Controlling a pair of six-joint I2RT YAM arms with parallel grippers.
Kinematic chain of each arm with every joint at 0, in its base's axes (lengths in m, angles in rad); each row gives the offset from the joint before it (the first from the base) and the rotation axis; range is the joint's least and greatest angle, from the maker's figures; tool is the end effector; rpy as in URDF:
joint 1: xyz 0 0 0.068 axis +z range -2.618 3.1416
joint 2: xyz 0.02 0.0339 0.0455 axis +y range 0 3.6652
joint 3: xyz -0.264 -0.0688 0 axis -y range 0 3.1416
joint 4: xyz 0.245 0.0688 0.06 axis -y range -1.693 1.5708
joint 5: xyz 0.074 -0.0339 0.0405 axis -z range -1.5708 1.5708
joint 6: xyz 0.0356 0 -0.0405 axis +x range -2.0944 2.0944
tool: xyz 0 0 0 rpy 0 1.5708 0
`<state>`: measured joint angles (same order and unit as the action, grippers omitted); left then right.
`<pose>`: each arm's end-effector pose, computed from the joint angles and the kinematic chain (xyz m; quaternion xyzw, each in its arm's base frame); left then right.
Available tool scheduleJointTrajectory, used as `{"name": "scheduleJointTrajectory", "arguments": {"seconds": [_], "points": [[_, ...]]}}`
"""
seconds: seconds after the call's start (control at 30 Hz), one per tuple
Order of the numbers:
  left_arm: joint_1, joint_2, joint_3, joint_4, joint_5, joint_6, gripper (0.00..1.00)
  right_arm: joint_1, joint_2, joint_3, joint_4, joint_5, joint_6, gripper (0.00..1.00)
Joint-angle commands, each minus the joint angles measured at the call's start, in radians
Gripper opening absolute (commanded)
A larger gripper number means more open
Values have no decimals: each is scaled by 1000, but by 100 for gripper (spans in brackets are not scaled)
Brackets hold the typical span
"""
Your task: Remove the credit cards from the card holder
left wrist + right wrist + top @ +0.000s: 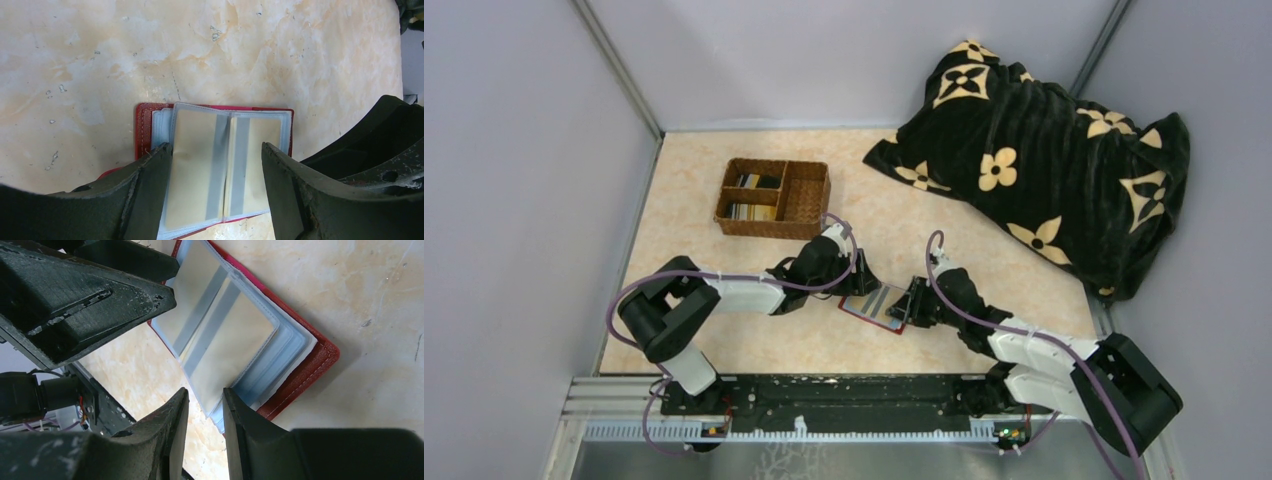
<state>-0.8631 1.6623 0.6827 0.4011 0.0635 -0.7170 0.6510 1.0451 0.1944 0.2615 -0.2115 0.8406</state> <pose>0.2077 -0.2463 0.1465 0.0792 0.8755 -0.3577 0.3150 0.1424 0.1178 0.1368 0.0335 0.8778 0.3864 0.2811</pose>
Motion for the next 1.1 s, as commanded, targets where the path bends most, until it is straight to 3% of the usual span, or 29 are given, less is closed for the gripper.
{"name": "scheduleJointTrajectory", "arguments": {"seconds": [0.0, 0.33, 0.73, 1.07], "points": [[-14, 46, -3, -71, 50, 1, 73, -12, -40, 61, 140, 1, 0, 32], [-14, 52, -5, -65, 53, -2, 73, -12, -59, 90, 101, 2, -15, 31], [-13, 23, -20, -66, 49, -8, 72, -11, 51, 94, 184, -24, -15, 32], [-13, -265, -107, -183, -159, 6, 72, -12, 173, 122, 295, -59, -11, 31]]}}
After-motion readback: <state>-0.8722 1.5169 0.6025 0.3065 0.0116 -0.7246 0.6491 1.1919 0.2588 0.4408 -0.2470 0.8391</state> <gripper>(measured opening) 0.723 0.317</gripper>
